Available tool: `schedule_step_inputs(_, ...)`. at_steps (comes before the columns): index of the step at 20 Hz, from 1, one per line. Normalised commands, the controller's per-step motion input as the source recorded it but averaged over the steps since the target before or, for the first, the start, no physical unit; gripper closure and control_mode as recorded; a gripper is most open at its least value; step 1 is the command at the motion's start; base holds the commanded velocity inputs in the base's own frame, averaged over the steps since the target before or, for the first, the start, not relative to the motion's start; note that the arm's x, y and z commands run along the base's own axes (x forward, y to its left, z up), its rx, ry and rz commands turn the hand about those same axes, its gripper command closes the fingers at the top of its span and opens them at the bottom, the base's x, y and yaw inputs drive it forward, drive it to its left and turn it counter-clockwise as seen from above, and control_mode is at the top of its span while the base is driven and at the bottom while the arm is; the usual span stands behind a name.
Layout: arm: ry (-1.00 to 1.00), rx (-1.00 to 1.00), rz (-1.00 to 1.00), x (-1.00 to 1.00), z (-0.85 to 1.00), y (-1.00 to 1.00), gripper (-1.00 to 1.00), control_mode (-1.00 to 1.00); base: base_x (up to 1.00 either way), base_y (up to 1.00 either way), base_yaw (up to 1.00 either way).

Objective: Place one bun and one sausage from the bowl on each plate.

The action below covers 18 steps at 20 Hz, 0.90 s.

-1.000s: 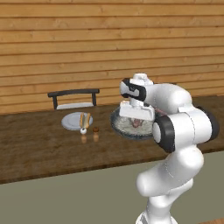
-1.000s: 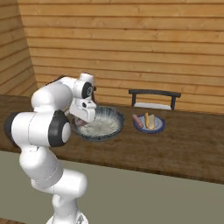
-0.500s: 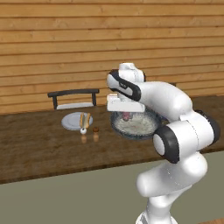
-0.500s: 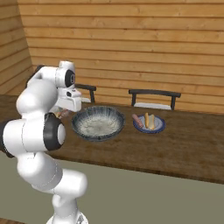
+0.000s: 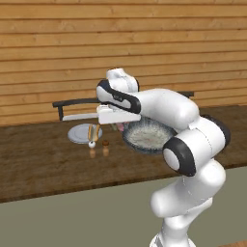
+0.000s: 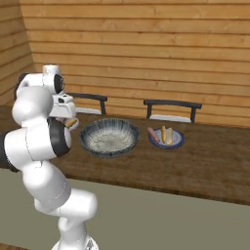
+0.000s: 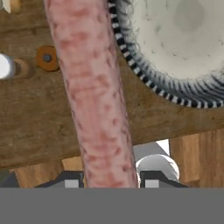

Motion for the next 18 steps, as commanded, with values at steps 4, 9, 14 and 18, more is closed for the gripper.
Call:
schedule_step_inputs(4,-0.24,0.08,0.27,0.15,0.0,0.34,1.0,-1.0,0.0,0.0,0.0)
schedule_step_inputs(9,-0.12,0.04,0.16,0.53,-0.03,0.37,1.0,-1.0,0.0,0.0,0.0)
schedule_step_inputs(14,0.03,0.0,0.08,0.41,-0.06,0.69,1.0,-1.0,0.0,0.0,0.0)
schedule_step_inputs(18,0.07,0.0,0.01,0.36,-0.11,0.68,1.0,-1.0,0.0,0.0,0.0)
